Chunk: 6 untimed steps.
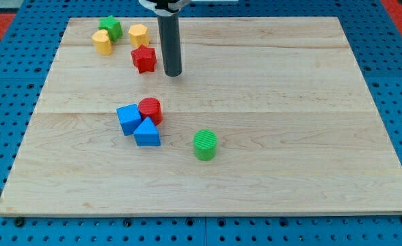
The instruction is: Push the red star into the yellow hexagon
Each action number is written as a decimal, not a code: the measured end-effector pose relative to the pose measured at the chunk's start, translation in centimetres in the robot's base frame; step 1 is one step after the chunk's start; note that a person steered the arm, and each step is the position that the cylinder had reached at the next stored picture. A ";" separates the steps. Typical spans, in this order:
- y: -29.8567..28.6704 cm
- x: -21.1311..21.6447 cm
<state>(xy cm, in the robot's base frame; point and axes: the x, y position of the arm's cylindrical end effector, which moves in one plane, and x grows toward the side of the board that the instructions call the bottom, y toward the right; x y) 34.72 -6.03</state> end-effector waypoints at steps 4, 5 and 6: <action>-3.7 -0.5; -5.5 -4.1; -5.7 -6.8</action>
